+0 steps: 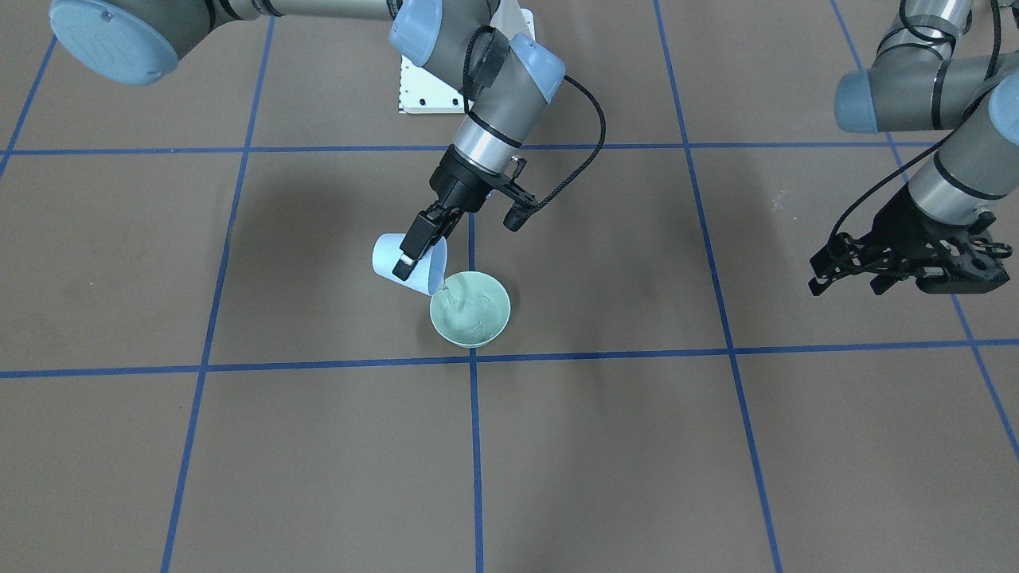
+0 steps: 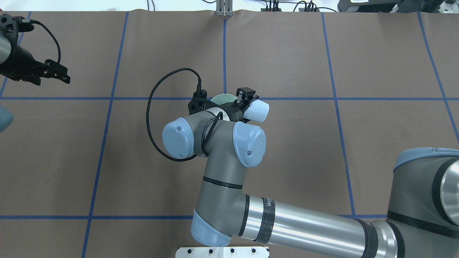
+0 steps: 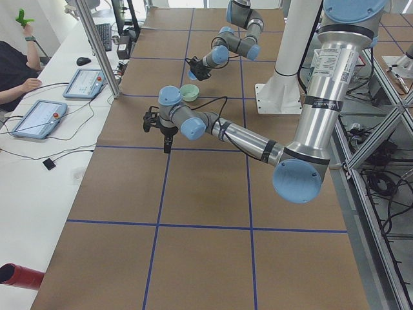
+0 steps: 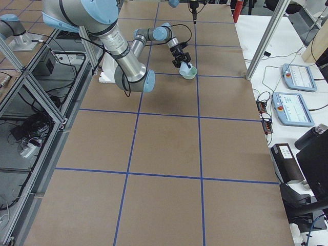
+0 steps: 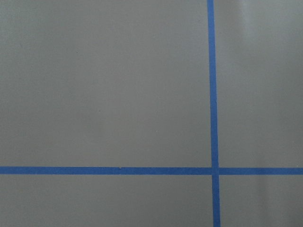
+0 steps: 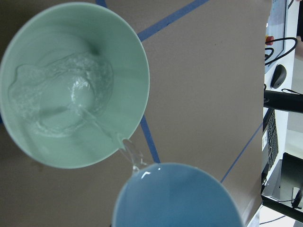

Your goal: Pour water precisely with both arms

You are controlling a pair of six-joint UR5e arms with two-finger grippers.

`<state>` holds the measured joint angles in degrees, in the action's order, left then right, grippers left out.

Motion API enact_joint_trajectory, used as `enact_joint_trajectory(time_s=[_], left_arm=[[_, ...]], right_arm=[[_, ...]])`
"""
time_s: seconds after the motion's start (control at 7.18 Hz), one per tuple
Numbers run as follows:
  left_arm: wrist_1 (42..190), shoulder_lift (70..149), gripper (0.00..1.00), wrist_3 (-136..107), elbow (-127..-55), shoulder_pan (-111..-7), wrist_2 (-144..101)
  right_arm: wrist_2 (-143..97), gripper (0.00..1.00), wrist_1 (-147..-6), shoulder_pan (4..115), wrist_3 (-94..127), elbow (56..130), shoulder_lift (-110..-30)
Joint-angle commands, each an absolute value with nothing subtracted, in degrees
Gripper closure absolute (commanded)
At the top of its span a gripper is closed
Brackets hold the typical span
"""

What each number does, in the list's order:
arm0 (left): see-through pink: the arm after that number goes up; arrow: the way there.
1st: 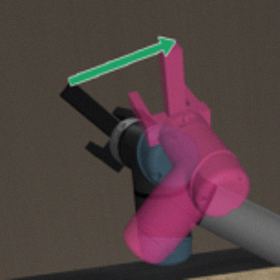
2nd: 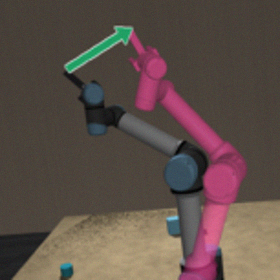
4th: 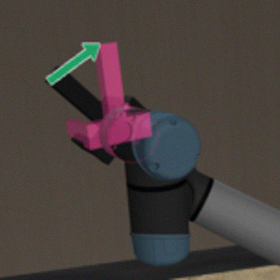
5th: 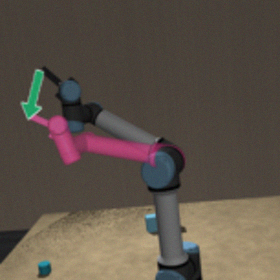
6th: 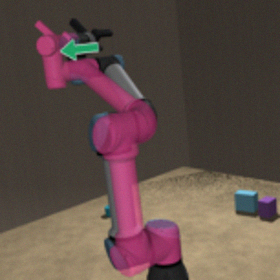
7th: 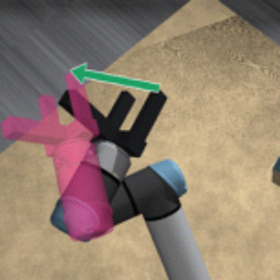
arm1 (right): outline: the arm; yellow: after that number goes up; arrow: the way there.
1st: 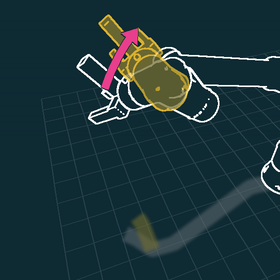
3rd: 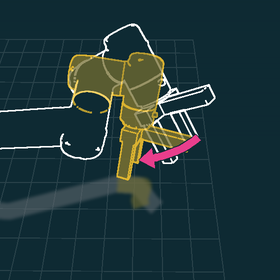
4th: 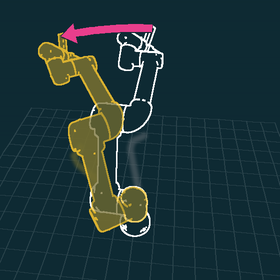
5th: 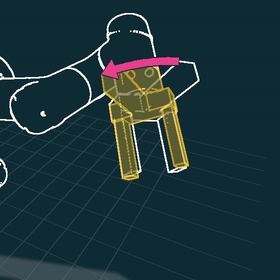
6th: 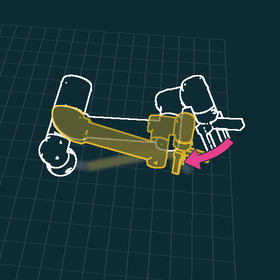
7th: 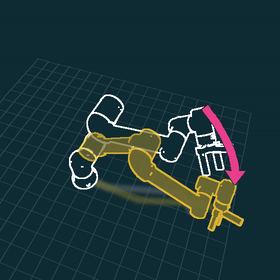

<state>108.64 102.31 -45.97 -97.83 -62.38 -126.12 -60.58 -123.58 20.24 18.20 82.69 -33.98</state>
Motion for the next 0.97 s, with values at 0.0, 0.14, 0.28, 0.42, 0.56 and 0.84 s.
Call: enact_joint_trajectory(time_s=[0.0, 0.14, 0.28, 0.42, 0.56, 0.84], left_arm=[[108.5, 102.3, 0.0, -46.0, -97.6, -62.3, -126.1], [108.5, 102.3, 0.0, -46.1, -97.6, -62.2, -126.2], [108.6, 102.3, 0.0, -46.1, -97.3, -62.2, -126.1], [108.7, 102.4, 0.0, -46.1, -97.3, -62.2, -126.2], [108.7, 102.4, 0.0, -46.1, -97.3, -62.2, -126.2], [108.7, 102.4, 0.0, -46.1, -97.6, -62.3, -126.2]], right_arm=[[-56.9, 1.0, -126.2, 19.1, 18.2, 82.2, -33.2], [-55.0, 1.0, -126.7, 18.9, 18.3, 82.2, -33.1], [-54.3, 1.0, -126.7, 18.9, 18.3, 82.2, -33.3], [-54.3, 1.0, -126.3, 18.8, 18.4, 82.2, -33.4], [-54.4, 1.0, -124.9, 18.7, 19.5, 82.3, -33.3], [-54.7, 1.0, -118.8, 18.6, 21.1, 83.3, -34.7]])
